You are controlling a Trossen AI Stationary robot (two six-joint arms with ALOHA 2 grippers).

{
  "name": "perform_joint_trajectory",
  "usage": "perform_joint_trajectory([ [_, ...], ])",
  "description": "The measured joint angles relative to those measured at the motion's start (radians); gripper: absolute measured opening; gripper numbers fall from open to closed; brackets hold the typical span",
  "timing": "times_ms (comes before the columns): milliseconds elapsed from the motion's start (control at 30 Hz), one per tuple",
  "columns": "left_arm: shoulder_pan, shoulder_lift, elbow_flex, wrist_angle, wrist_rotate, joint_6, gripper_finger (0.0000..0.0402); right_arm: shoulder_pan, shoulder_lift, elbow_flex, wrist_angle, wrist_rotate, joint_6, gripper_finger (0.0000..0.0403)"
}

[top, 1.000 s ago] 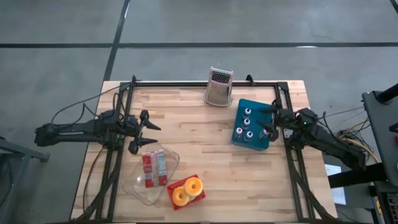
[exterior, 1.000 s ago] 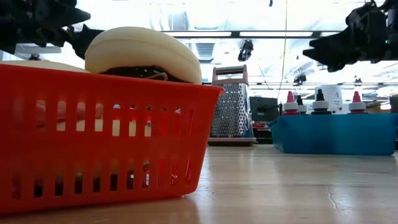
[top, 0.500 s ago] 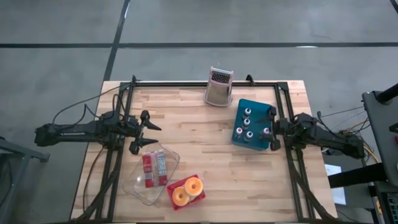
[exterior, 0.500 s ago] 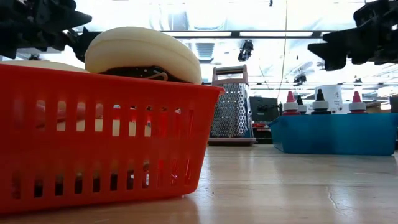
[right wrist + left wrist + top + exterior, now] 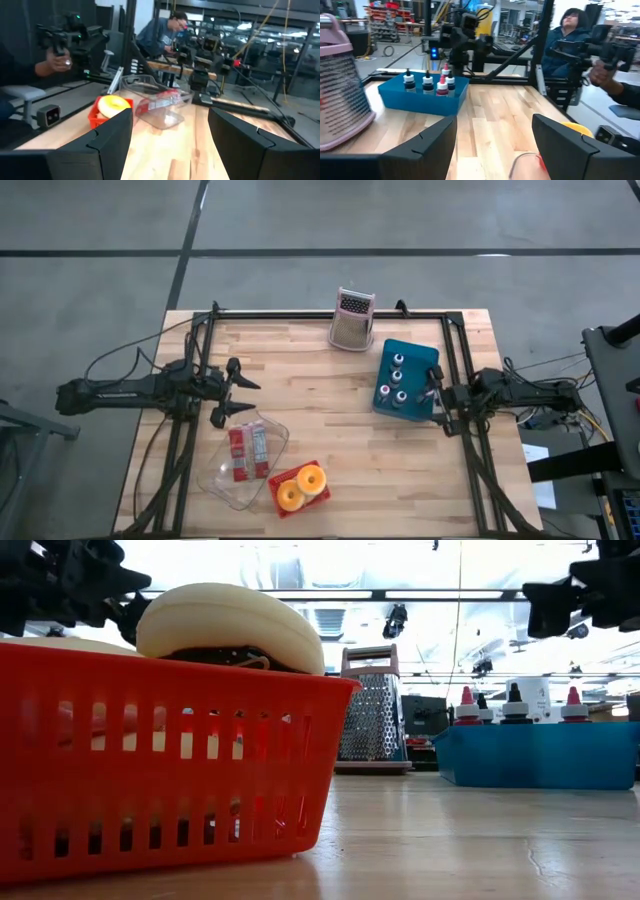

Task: Pick & Place Food Item
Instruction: Return to Home Position

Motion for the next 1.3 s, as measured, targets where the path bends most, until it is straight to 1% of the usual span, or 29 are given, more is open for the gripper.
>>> perform_joint_trajectory([
  [133,0.000,0.000,-0.008,0.003,-0.027,-0.001,0.0261,0.023,0.000,0.018,-0.025,0.000,-0.011,0.0258],
  [300,-0.012,-0.014,-0.017,0.041,-0.034,0.012,0.0261,0.027,0.000,0.020,-0.031,0.000,-0.008,0.0253],
  [500,-0.061,-0.102,-0.022,0.047,-0.043,0.015,0.0261,0.027,0.000,0.020,-0.047,0.001,-0.005,0.0253],
  [567,-0.085,-0.137,-0.040,0.043,-0.079,0.015,0.0261,0.027,0.000,0.020,-0.047,0.004,-0.003,0.0255],
  [700,-0.136,-0.205,-0.082,0.022,-0.216,0.017,0.0261,0.026,0.000,0.020,-0.053,0.055,0.020,0.0258],
  [767,-0.153,-0.234,-0.097,0.000,-0.238,0.019,0.0261,0.026,0.000,0.020,-0.059,0.055,0.021,0.0258],
  [867,-0.166,-0.270,-0.111,-0.021,-0.237,0.004,0.0261,0.026,0.000,0.020,-0.058,0.078,0.039,0.0254],
  [1000,-0.176,-0.311,-0.117,-0.106,-0.236,-0.034,0.0261,0.026,0.000,0.020,-0.062,0.088,0.047,0.0251],
  [1133,-0.177,-0.354,-0.133,-0.105,-0.201,-0.051,0.0261,0.026,0.000,0.020,-0.061,0.098,0.050,0.0254],
  [1233,-0.177,-0.357,-0.149,-0.089,-0.152,-0.037,0.0261,0.027,0.000,0.020,-0.062,0.098,0.050,0.0258],
  [1300,-0.177,-0.357,-0.159,-0.079,-0.151,-0.036,0.0261,0.030,0.000,0.020,-0.067,0.096,0.050,0.0260],
])
